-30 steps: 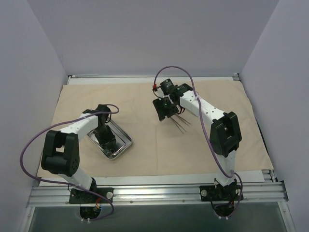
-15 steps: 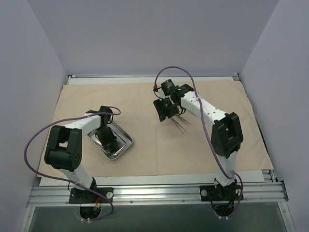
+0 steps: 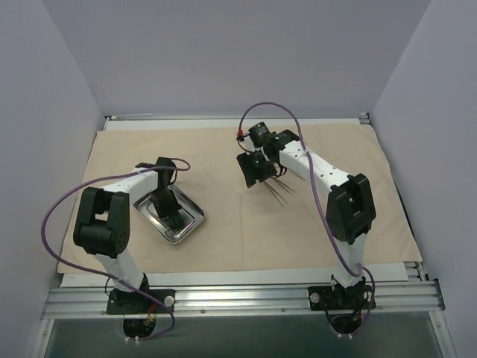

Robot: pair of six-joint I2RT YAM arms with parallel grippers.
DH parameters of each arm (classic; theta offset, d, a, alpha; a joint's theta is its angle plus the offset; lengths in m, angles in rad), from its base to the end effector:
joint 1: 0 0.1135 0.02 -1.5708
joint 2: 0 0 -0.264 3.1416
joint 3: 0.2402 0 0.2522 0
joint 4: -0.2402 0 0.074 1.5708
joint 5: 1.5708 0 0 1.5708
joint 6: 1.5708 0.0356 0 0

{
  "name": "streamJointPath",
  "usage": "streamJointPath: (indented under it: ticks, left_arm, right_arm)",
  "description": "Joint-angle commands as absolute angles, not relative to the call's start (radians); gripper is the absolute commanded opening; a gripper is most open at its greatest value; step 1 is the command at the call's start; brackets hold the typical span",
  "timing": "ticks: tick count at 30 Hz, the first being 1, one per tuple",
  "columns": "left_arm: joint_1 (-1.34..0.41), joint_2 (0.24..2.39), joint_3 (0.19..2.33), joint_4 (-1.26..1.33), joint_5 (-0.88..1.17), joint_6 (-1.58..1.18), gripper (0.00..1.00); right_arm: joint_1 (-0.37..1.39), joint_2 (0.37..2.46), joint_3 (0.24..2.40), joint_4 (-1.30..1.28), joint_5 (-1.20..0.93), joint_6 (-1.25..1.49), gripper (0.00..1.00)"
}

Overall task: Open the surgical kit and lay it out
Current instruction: Pick up the medical item from the container.

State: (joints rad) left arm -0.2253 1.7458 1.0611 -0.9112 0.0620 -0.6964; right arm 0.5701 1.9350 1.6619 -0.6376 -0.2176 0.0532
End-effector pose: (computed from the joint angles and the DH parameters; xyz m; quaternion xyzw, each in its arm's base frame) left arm 0.2831 -0.0671 0.1555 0.2336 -0.9718 0.0222 0.0250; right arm 0.3602 0.2401 0.2660 -0.2744 0.9002 0.1966 0.2752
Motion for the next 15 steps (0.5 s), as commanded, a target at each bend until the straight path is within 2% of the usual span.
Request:
streamJointPath:
  ticks: [1,15]
  left_arm:
    - [-0.226,1.692,1.152,-0.919,0.009,-0.641,0.02]
    - [-0.216,1.583,1.221,-0.999,0.025,-0.627,0.02]
  right_arm:
    - [0.569,1.888,1.678,-0.653,-0.219,0.060,0.48]
    - [0.594,1.940,1.744,-0.663,-0.225,0.055,0.48]
